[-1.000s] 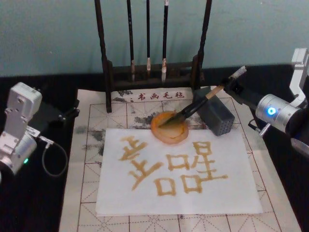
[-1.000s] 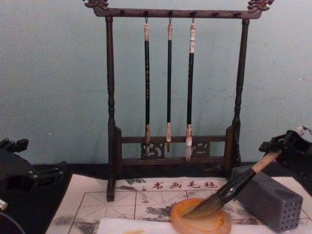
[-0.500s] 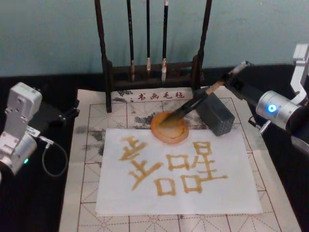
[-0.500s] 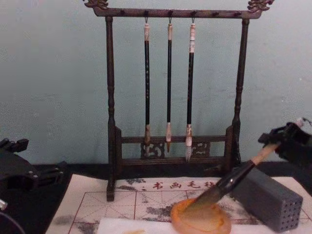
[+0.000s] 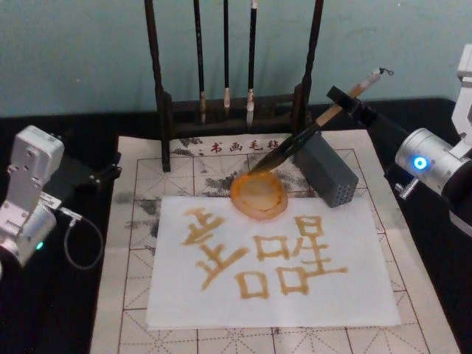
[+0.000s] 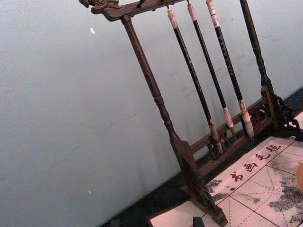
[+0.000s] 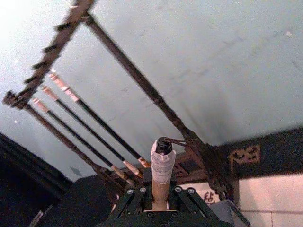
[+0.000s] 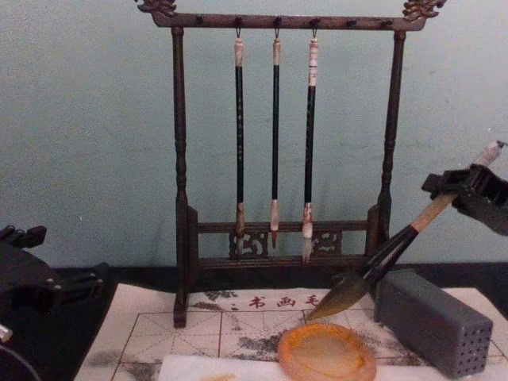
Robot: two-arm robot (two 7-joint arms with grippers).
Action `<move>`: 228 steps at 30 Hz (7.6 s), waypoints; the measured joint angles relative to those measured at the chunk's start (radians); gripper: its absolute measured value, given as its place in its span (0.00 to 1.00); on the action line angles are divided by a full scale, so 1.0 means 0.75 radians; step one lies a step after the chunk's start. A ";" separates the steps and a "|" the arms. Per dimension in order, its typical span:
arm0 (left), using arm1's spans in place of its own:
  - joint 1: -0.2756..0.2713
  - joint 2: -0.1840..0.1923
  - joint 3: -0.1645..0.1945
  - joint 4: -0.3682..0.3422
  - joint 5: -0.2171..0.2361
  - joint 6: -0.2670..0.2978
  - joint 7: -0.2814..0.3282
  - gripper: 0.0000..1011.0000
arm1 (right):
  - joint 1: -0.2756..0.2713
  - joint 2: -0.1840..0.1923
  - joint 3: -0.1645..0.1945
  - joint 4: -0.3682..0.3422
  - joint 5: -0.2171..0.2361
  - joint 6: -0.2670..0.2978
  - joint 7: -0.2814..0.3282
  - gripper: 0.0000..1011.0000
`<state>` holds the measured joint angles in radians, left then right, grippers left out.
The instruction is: Pick up the brush from the inkstone, write on the paper, then place the brush back to its original position.
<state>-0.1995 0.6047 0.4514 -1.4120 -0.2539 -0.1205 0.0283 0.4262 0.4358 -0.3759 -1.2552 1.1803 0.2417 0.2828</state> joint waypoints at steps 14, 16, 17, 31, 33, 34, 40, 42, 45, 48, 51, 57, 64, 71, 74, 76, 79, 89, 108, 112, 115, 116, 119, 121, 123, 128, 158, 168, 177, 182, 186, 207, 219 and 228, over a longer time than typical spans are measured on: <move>0.000 0.000 0.000 0.000 0.000 0.000 0.000 0.99 | -0.068 0.087 -0.076 -0.095 -0.261 -0.226 0.130 0.18; 0.000 0.000 0.000 0.000 0.000 0.000 0.000 0.99 | -0.073 0.089 -0.079 -0.098 -0.283 -0.241 0.133 0.18; 0.000 0.000 0.000 0.000 0.000 0.000 0.000 0.99 | -0.075 0.090 -0.079 -0.100 -0.293 -0.248 0.134 0.18; 0.000 0.000 0.000 0.000 0.000 0.000 0.000 0.99 | -0.105 0.086 -0.058 -0.114 -0.416 -0.319 0.118 0.18; 0.000 0.000 0.000 0.000 0.000 0.000 0.000 0.99 | -0.109 0.086 -0.053 -0.117 -0.424 -0.323 0.116 0.18; 0.000 0.000 0.000 0.000 0.000 0.000 0.000 0.99 | -0.113 0.085 -0.049 -0.120 -0.434 -0.329 0.113 0.18; 0.000 0.000 0.000 0.000 0.000 0.000 0.000 0.99 | -0.129 0.085 -0.027 -0.137 -0.462 -0.344 0.110 0.18; 0.000 0.000 0.000 0.000 0.000 0.000 0.000 0.99 | -0.134 0.085 -0.019 -0.144 -0.464 -0.345 0.111 0.18; 0.000 0.000 0.000 0.000 0.000 0.000 0.000 0.99 | -0.145 0.088 -0.002 -0.163 -0.461 -0.344 0.121 0.18; 0.000 0.000 0.000 0.000 0.000 0.000 0.000 0.99 | -0.159 0.094 0.020 -0.188 -0.442 -0.327 0.141 0.18; 0.000 0.000 0.000 0.000 0.000 0.000 0.000 0.99 | -0.176 0.103 0.042 -0.219 -0.421 -0.307 0.160 0.18; 0.000 0.000 0.000 0.000 0.000 0.000 0.000 0.99 | -0.218 0.121 0.079 -0.277 -0.390 -0.275 0.182 0.18; 0.000 0.000 0.000 0.000 0.000 0.000 0.000 0.99 | -0.294 0.172 0.126 -0.357 -0.334 -0.249 0.214 0.18; 0.000 0.000 0.000 0.000 0.000 0.000 0.000 0.99 | -0.399 0.264 0.174 -0.444 -0.292 -0.252 0.256 0.18; 0.000 0.000 0.000 0.000 0.000 0.000 0.000 0.99 | -0.435 0.295 0.188 -0.468 -0.290 -0.260 0.259 0.18; 0.000 0.000 0.000 0.000 0.000 0.000 0.000 0.99 | -0.460 0.317 0.198 -0.483 -0.291 -0.267 0.260 0.18; 0.000 0.000 0.000 0.000 0.000 0.000 0.000 0.99 | -0.492 0.343 0.211 -0.500 -0.293 -0.276 0.267 0.18; 0.000 0.000 0.000 0.000 0.000 0.000 0.000 0.99 | -0.588 0.408 0.244 -0.563 -0.296 -0.313 0.326 0.18; 0.000 0.000 0.000 0.000 0.000 0.000 0.000 0.99 | -0.693 0.485 0.254 -0.622 -0.364 -0.414 0.492 0.18; 0.000 0.000 0.000 0.000 0.000 0.000 0.000 0.99 | -0.688 0.502 0.243 -0.606 -0.382 -0.435 0.555 0.18; 0.000 0.000 0.000 0.000 0.000 0.000 0.000 0.99 | -0.684 0.516 0.237 -0.596 -0.396 -0.451 0.594 0.18; 0.000 0.000 0.000 0.000 0.000 0.000 0.000 0.99 | -0.683 0.519 0.236 -0.594 -0.400 -0.455 0.602 0.18; 0.000 0.000 0.000 0.000 0.000 0.000 0.000 0.99 | -0.682 0.535 0.231 -0.586 -0.415 -0.472 0.636 0.18; 0.000 0.000 0.000 0.000 0.000 0.000 0.000 0.99 | -0.682 0.541 0.230 -0.584 -0.420 -0.477 0.647 0.18; 0.000 0.000 0.000 0.000 0.000 0.000 0.000 0.99 | -0.683 0.548 0.230 -0.583 -0.426 -0.484 0.658 0.18; 0.000 0.000 0.000 0.000 0.000 0.000 0.000 0.99 | -0.689 0.555 0.230 -0.584 -0.435 -0.495 0.669 0.18; 0.000 0.000 0.000 0.000 0.000 0.000 0.000 0.99 | -0.712 0.546 0.226 -0.595 -0.537 -0.553 0.672 0.18; 0.000 0.000 0.000 0.000 0.000 0.000 0.000 0.99 | -0.720 0.549 0.225 -0.599 -0.549 -0.557 0.676 0.18; 0.000 0.000 0.000 0.000 0.000 0.000 0.000 0.99 | -0.734 0.559 0.228 -0.607 -0.553 -0.559 0.687 0.18; 0.000 0.000 0.000 0.000 0.000 0.000 0.000 0.99 | -0.745 0.568 0.233 -0.616 -0.550 -0.559 0.696 0.18; 0.000 0.000 0.000 0.000 0.000 0.000 0.000 0.99 | -0.759 0.581 0.240 -0.627 -0.545 -0.563 0.706 0.18; 0.000 0.000 0.000 0.000 0.000 0.000 0.000 0.99 | -0.804 0.624 0.268 -0.664 -0.522 -0.578 0.742 0.18; 0.000 0.000 0.000 0.000 0.000 0.000 0.000 0.99 | -0.787 0.611 0.289 -0.665 -0.494 -0.580 0.737 0.18; 0.000 0.000 0.000 0.000 0.000 0.000 0.000 0.99 | -0.718 0.554 0.294 -0.629 -0.456 -0.556 0.695 0.18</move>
<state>-0.1995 0.6047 0.4514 -1.4120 -0.2539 -0.1205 0.0283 -0.1126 0.8514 -0.1557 -1.7267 0.8383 -0.1755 0.8039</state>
